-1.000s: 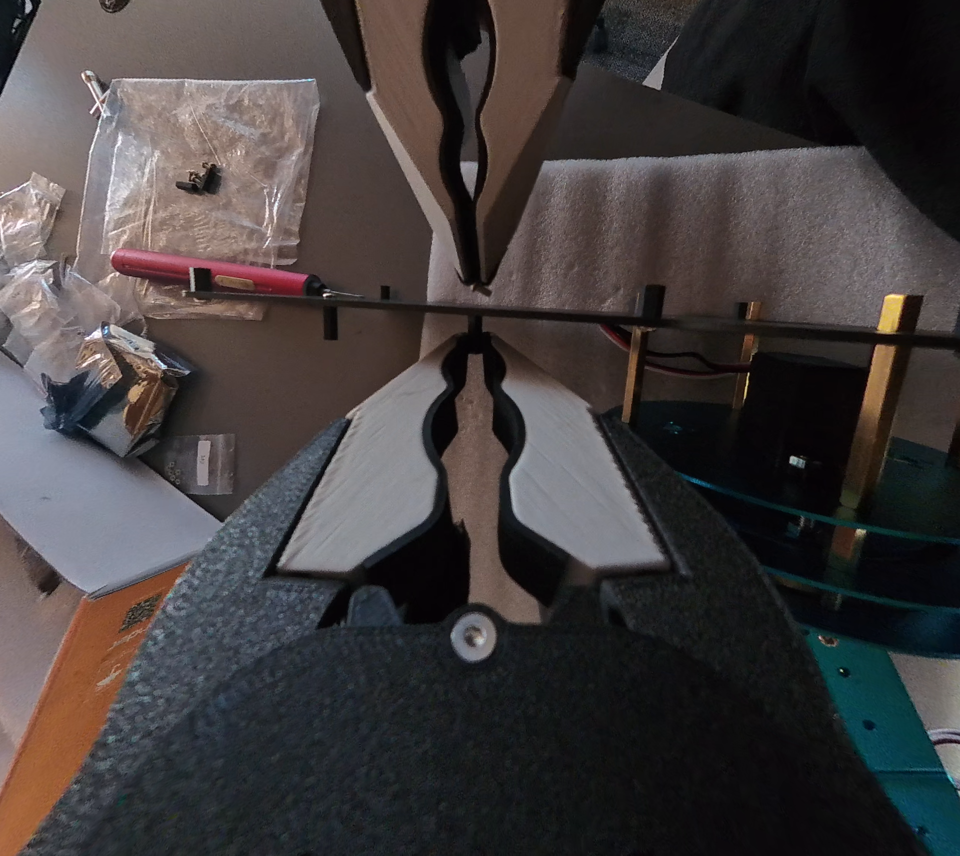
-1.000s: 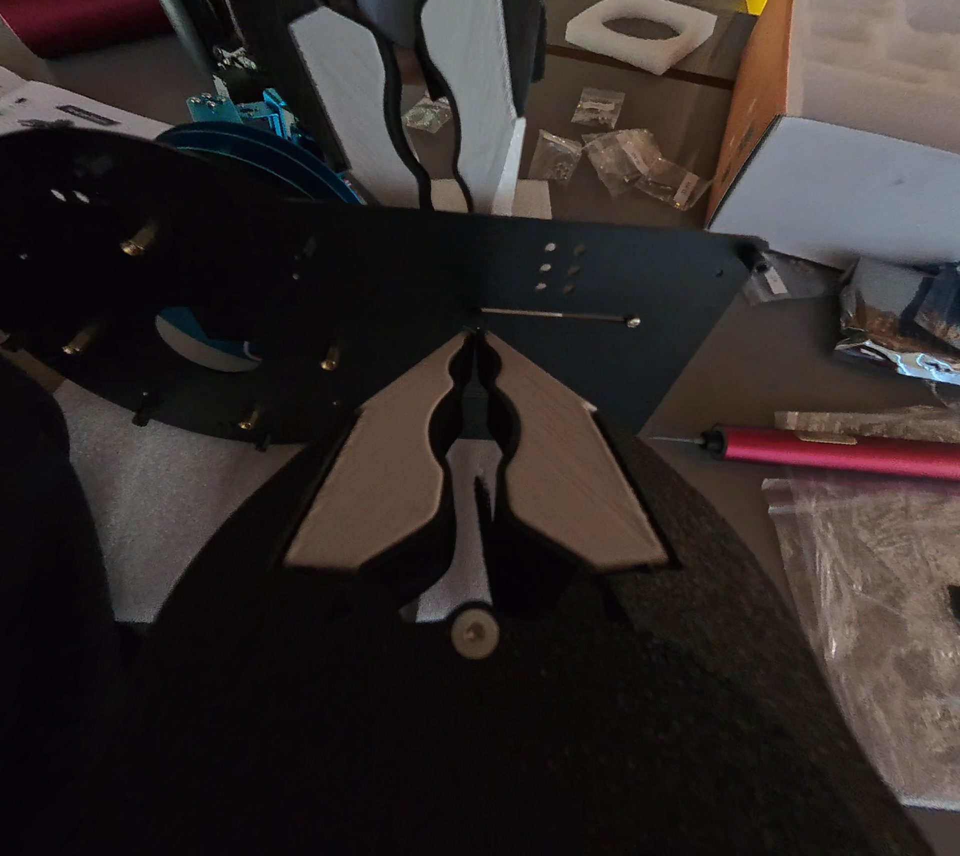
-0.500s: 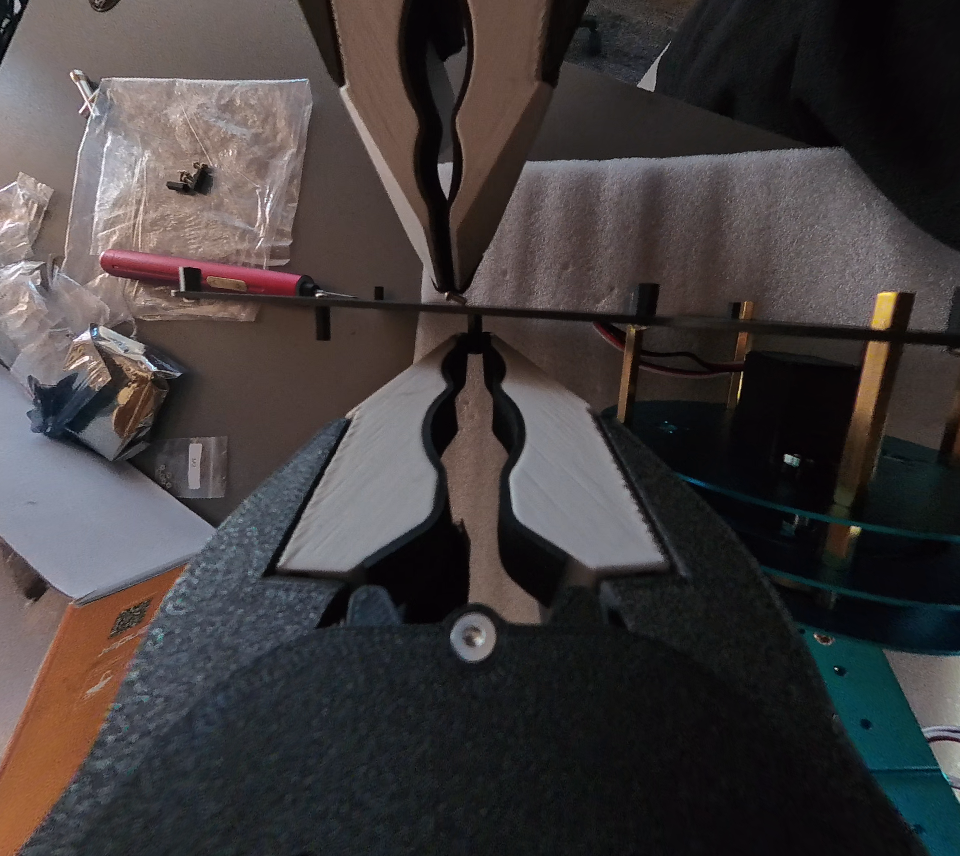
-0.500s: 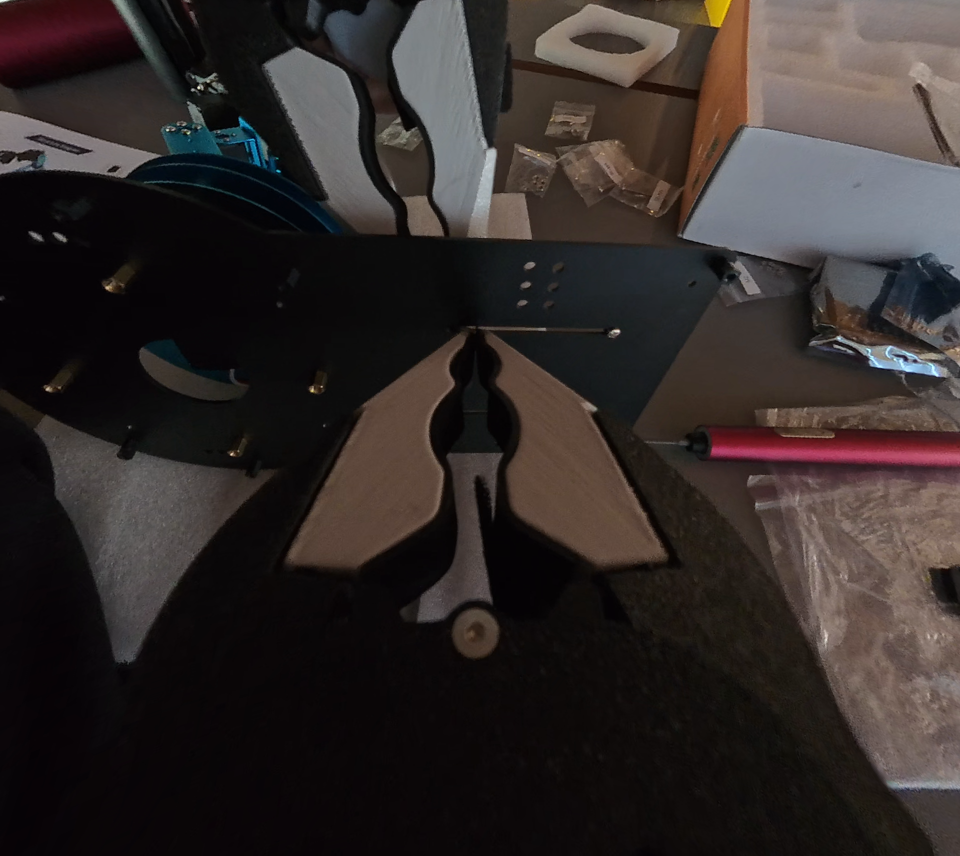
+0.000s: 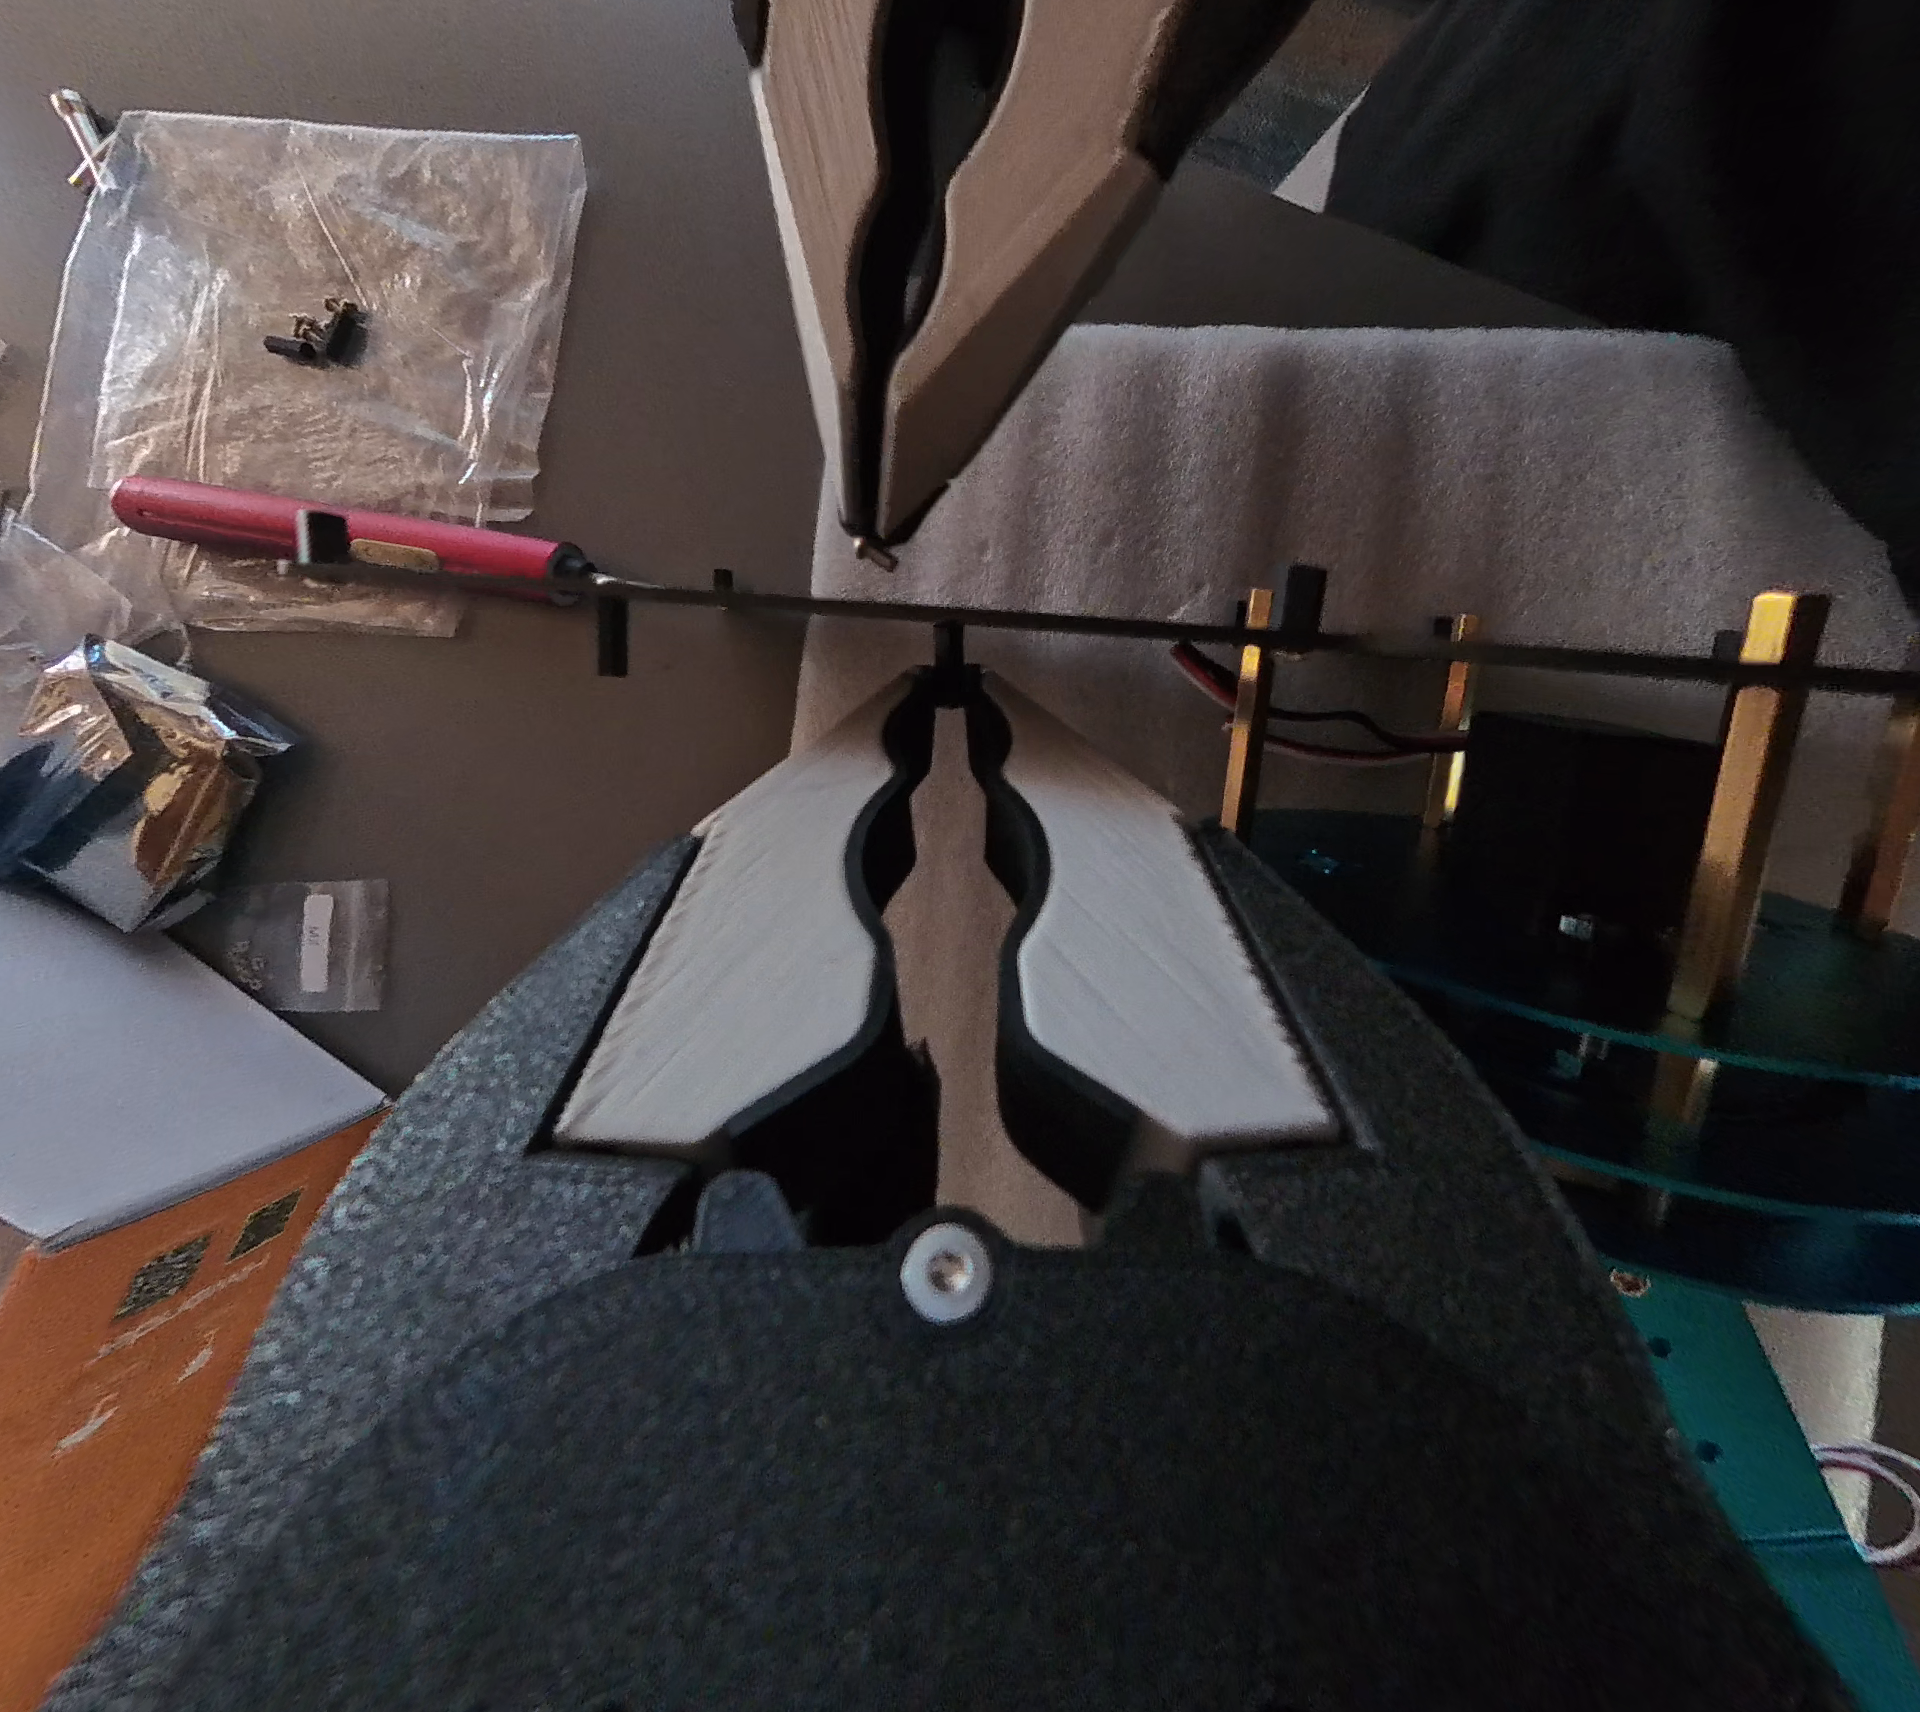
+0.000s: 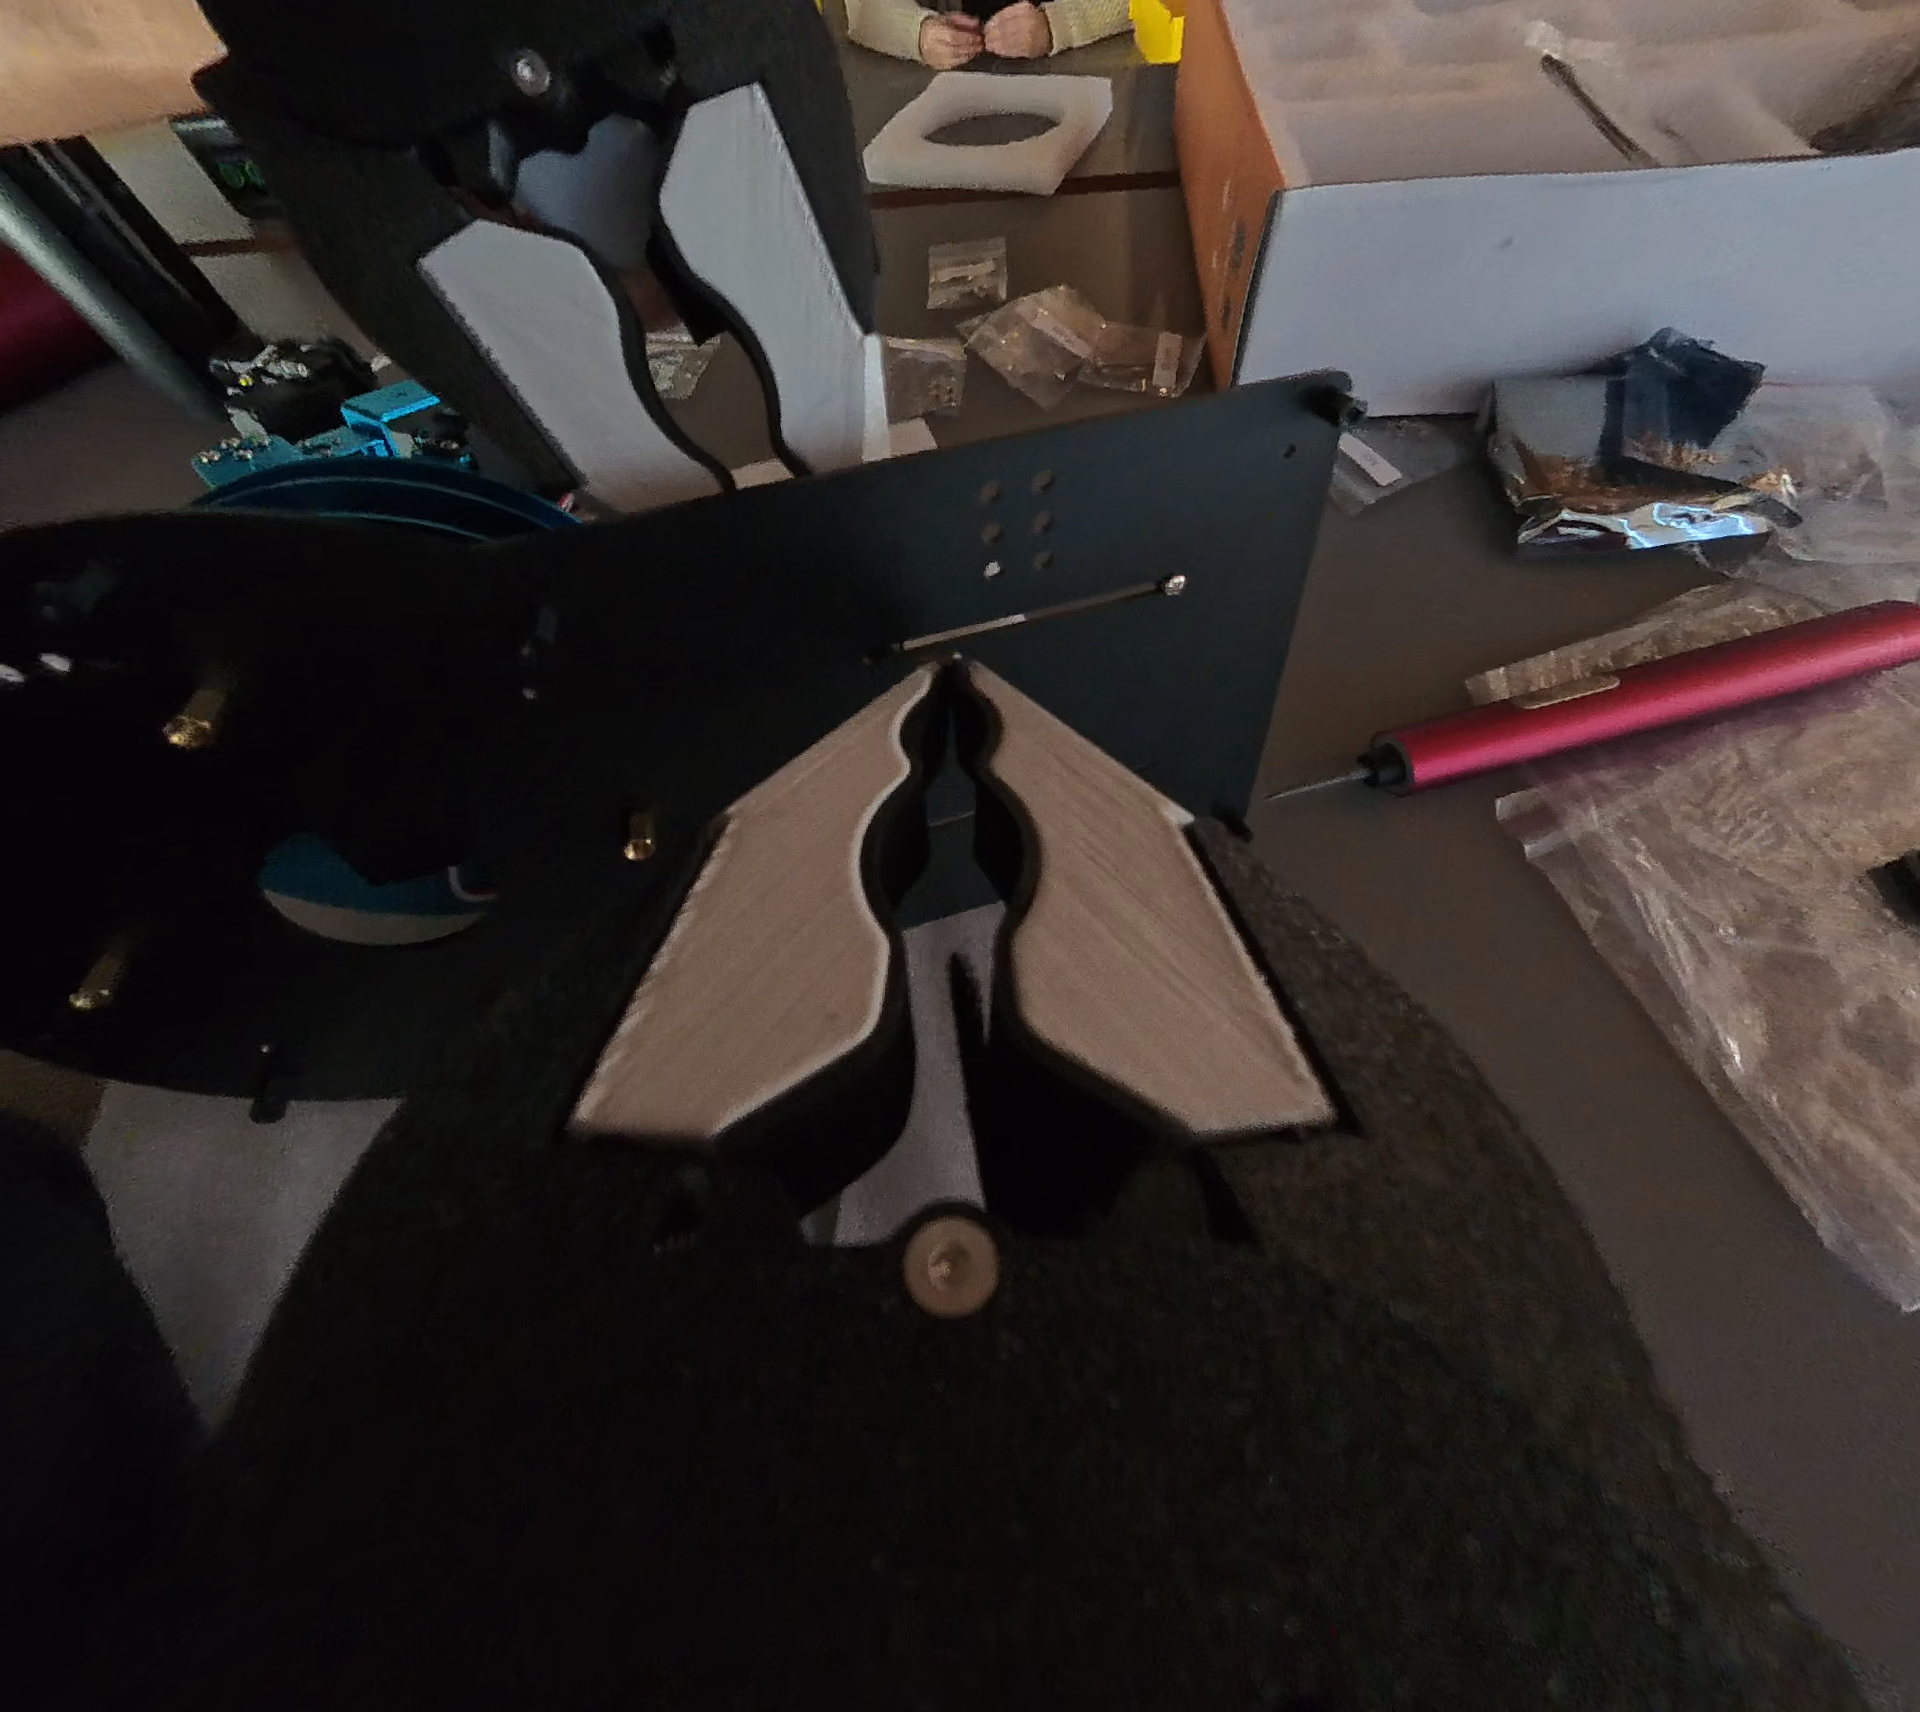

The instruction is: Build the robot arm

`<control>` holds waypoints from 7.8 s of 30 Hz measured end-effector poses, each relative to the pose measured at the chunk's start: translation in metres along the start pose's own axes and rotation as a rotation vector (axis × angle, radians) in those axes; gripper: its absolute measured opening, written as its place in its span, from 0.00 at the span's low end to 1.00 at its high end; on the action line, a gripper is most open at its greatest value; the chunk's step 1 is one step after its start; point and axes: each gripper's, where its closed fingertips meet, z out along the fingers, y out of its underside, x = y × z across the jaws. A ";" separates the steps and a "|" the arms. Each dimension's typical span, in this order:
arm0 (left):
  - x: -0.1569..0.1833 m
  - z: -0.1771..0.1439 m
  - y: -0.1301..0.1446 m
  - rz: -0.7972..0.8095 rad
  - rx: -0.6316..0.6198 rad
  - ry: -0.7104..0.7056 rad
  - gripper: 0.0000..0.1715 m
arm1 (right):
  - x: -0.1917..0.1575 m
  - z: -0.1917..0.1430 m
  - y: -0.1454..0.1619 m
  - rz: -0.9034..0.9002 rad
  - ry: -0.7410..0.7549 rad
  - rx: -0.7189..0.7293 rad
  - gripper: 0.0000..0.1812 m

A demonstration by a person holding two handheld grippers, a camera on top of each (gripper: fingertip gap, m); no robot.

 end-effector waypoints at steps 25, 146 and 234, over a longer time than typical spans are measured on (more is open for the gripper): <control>-0.043 -0.048 0.018 -0.064 -0.176 -0.288 0.03 | 0.029 -0.042 0.072 -0.064 -0.075 -0.162 0.06; -0.007 -0.006 -0.013 -1.976 0.621 -2.075 0.02 | -0.031 0.107 0.063 -1.845 -2.552 -0.583 0.03; -0.011 -0.018 -0.009 -2.187 1.127 -2.056 0.02 | -0.018 0.016 0.010 -1.408 -2.985 -0.284 0.03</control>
